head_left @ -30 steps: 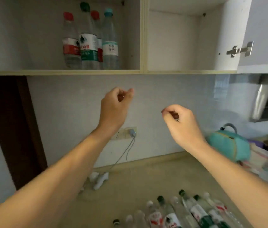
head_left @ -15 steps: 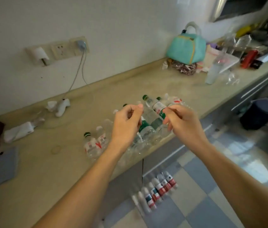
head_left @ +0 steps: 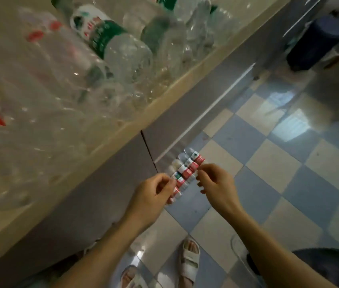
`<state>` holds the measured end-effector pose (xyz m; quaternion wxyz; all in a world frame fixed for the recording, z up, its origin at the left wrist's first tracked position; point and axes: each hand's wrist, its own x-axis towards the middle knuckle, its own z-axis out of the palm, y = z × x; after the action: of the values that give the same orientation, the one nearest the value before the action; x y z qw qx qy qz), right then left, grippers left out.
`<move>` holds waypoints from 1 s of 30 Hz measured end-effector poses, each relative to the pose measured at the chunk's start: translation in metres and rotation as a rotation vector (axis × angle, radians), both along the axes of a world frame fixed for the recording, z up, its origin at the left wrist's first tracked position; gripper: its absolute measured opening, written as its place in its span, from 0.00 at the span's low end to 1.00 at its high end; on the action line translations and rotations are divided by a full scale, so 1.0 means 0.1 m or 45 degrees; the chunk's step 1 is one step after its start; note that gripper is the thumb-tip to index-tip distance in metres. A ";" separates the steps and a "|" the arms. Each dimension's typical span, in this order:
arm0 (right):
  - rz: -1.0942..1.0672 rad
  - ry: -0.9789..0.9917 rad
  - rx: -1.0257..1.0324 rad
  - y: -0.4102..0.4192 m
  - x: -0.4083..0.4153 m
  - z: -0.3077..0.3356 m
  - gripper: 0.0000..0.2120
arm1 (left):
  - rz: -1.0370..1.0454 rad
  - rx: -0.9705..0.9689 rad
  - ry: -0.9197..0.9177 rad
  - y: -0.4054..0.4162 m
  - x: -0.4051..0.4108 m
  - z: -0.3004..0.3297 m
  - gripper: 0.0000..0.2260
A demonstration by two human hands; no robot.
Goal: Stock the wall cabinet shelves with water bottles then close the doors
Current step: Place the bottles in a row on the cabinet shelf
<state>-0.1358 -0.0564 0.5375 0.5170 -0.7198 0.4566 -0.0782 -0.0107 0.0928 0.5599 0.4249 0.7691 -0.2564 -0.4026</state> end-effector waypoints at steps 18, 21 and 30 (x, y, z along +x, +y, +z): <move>0.367 0.438 0.123 0.04 -0.22 -4.74 0.20 | -0.035 0.860 -0.159 0.03 0.12 -4.91 0.13; 0.478 0.365 0.043 0.06 -0.11 -5.23 0.20 | 0.062 0.898 -0.096 0.03 0.12 -5.44 0.21; 0.580 0.353 -0.077 0.20 0.01 -5.92 0.29 | 0.419 0.724 -0.056 -0.20 0.06 -6.21 0.44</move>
<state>-0.1346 -0.0366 -0.0549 0.4319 -0.8230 0.3468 0.1260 -0.0046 0.0731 -0.0610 0.2470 0.8966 -0.0152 -0.3672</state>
